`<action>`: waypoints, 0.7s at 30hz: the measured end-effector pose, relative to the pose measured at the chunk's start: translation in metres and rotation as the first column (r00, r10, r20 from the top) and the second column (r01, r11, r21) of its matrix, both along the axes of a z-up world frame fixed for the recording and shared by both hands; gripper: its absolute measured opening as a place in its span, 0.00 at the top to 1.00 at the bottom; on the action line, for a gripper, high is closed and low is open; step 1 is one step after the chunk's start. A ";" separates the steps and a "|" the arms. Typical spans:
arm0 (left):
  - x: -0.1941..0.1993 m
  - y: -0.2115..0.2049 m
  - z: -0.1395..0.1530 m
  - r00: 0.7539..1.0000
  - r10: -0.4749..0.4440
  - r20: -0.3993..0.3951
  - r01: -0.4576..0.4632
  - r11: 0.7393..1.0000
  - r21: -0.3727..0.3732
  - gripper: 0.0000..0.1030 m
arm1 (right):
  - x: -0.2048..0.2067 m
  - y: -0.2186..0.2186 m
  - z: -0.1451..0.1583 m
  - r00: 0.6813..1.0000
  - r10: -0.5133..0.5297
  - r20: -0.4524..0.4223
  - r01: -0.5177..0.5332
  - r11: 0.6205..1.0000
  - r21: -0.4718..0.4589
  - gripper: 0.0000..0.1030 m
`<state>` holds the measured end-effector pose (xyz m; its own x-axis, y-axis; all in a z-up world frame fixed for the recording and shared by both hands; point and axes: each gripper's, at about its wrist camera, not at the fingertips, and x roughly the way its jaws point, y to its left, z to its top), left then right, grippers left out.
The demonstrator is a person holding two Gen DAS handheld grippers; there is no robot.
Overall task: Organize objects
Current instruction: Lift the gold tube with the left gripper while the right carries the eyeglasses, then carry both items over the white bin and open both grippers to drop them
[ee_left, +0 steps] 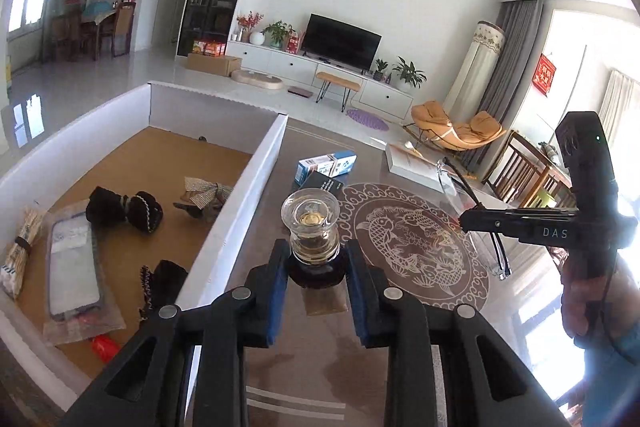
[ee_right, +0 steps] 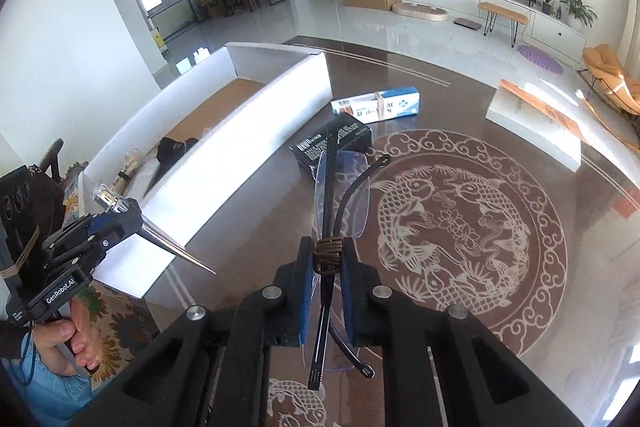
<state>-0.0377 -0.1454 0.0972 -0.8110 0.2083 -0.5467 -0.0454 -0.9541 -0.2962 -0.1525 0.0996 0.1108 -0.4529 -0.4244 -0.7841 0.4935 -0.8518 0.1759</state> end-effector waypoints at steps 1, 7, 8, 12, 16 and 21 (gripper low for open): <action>0.002 -0.014 0.010 1.000 0.022 -0.013 -0.022 1.000 0.007 0.73 | -0.001 -0.020 0.009 1.000 0.030 -0.010 -0.030 0.999 -0.025 0.87; 0.011 -0.113 0.035 0.982 0.187 0.011 -0.187 0.982 -0.027 0.73 | -0.002 -0.156 0.035 0.973 0.232 -0.023 -0.232 0.963 -0.137 0.87; 0.009 -0.128 0.031 0.977 0.210 0.043 -0.208 0.977 -0.040 0.73 | -0.002 -0.179 0.031 0.966 0.258 -0.015 -0.257 0.956 -0.141 0.87; -0.011 -0.187 -0.002 0.939 0.288 0.189 -0.281 0.958 -0.064 0.72 | -0.007 -0.251 -0.001 0.948 0.310 0.074 -0.296 0.941 -0.163 0.86; -0.038 -0.223 -0.039 0.876 0.355 0.328 -0.333 0.935 -0.121 0.45 | -0.015 -0.292 -0.039 0.936 0.301 0.180 -0.280 0.951 -0.133 0.43; -0.036 -0.215 -0.037 0.853 0.448 0.268 -0.403 0.891 -0.209 0.31 | -0.012 -0.266 -0.031 0.965 0.250 0.072 -0.238 0.960 -0.149 0.20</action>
